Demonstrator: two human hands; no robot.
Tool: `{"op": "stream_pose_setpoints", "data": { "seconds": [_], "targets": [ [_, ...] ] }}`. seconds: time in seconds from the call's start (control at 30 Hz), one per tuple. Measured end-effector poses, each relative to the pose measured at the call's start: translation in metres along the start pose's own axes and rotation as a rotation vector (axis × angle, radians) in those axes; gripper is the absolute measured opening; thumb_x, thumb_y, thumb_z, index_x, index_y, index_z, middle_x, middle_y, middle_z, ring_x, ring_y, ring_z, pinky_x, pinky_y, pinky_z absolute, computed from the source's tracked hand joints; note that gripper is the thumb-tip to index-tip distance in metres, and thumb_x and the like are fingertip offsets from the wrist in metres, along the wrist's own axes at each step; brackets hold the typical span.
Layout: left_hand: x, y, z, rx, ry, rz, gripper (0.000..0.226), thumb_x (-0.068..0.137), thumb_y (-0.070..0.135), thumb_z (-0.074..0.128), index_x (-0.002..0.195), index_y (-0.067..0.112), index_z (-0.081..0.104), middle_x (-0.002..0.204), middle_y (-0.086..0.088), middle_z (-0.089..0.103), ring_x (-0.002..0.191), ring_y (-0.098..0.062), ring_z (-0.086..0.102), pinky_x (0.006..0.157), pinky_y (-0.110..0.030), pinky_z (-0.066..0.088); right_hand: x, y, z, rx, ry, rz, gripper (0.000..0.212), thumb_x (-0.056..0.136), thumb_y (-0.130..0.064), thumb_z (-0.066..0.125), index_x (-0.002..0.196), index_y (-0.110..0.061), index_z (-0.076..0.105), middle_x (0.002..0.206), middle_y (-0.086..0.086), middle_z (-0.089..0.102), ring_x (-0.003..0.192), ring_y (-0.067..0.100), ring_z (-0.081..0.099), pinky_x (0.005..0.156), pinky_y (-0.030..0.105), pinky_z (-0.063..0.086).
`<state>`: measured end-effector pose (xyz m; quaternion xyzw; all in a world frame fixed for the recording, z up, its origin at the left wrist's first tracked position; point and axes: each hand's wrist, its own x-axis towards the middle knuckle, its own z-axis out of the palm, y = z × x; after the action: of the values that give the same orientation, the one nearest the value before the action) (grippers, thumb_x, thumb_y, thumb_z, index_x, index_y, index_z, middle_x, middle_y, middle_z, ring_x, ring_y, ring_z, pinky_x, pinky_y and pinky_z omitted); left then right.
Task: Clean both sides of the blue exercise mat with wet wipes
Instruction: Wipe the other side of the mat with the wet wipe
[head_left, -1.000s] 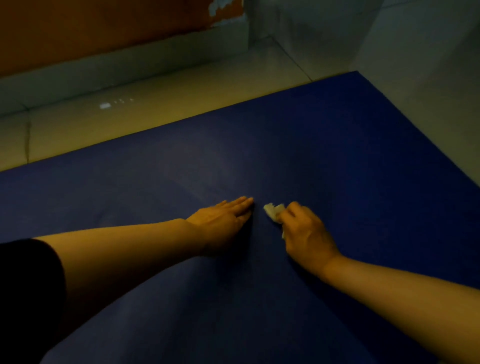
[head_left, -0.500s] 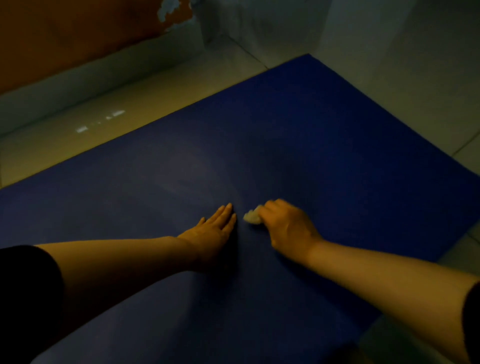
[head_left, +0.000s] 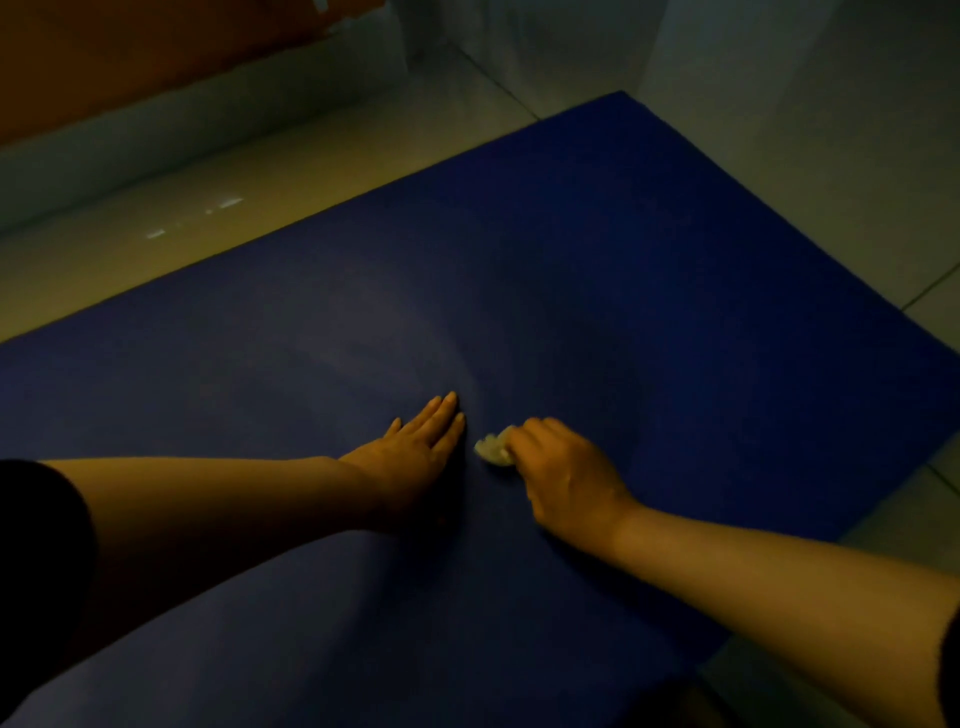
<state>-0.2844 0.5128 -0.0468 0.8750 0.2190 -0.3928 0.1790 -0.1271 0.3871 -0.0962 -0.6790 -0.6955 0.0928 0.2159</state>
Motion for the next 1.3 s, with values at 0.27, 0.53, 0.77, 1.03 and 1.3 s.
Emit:
{"op": "stream_pose_setpoints", "data": {
  "seconds": [0.27,0.53,0.77,1.03,1.3],
  "targets": [
    [0.002,-0.003,0.01,0.088,0.052,0.069,0.097,0.097,0.015,0.054,0.144,0.032,-0.03,0.15,0.0,-0.042,0.14,-0.033,-0.03,0.116,-0.055,0.003,0.014,0.052,-0.023,-0.099,0.04,0.156,0.011,0.079,0.002,0.05,0.079,-0.006,0.058,0.076,0.008,0.054,0.067,0.03,0.054,0.048,0.037,0.044],
    [0.008,0.0,0.013,0.196,-0.004,0.069,0.093,0.099,0.013,0.05,0.146,0.033,-0.027,0.151,0.003,-0.039,0.138,-0.042,-0.03,0.113,-0.065,0.006,-0.04,0.003,-0.008,0.075,-0.01,-0.085,0.017,0.083,-0.007,0.045,0.09,-0.022,0.045,0.08,-0.002,0.049,0.071,0.012,0.042,0.063,0.022,0.037],
    [0.003,0.001,0.01,0.233,0.013,0.12,0.099,0.099,0.006,0.044,0.125,0.063,-0.033,0.147,0.005,-0.045,0.134,-0.041,-0.036,0.113,-0.065,0.006,-0.028,0.043,-0.023,-0.039,0.175,0.151,0.012,0.085,-0.014,0.037,0.082,-0.014,0.048,0.078,0.008,0.048,0.062,0.024,0.048,0.051,0.034,0.044],
    [0.005,0.007,0.009,0.398,0.071,0.222,0.079,0.101,0.018,0.04,0.148,0.042,-0.018,0.148,0.002,-0.044,0.135,-0.03,-0.04,0.116,-0.061,-0.002,-0.057,0.021,-0.018,0.121,0.041,-0.042,0.018,0.084,-0.004,0.051,0.093,-0.02,0.056,0.09,-0.005,0.051,0.078,0.014,0.052,0.075,0.021,0.047],
    [0.01,0.026,0.006,0.366,-0.027,0.274,0.086,0.097,0.018,0.051,0.151,0.009,-0.015,0.157,-0.002,-0.029,0.142,-0.025,-0.027,0.121,-0.045,0.006,-0.067,0.019,-0.025,0.042,0.081,0.036,0.01,0.087,-0.009,0.049,0.081,-0.016,0.054,0.078,0.003,0.052,0.07,0.019,0.048,0.061,0.032,0.046]
  ]
}}
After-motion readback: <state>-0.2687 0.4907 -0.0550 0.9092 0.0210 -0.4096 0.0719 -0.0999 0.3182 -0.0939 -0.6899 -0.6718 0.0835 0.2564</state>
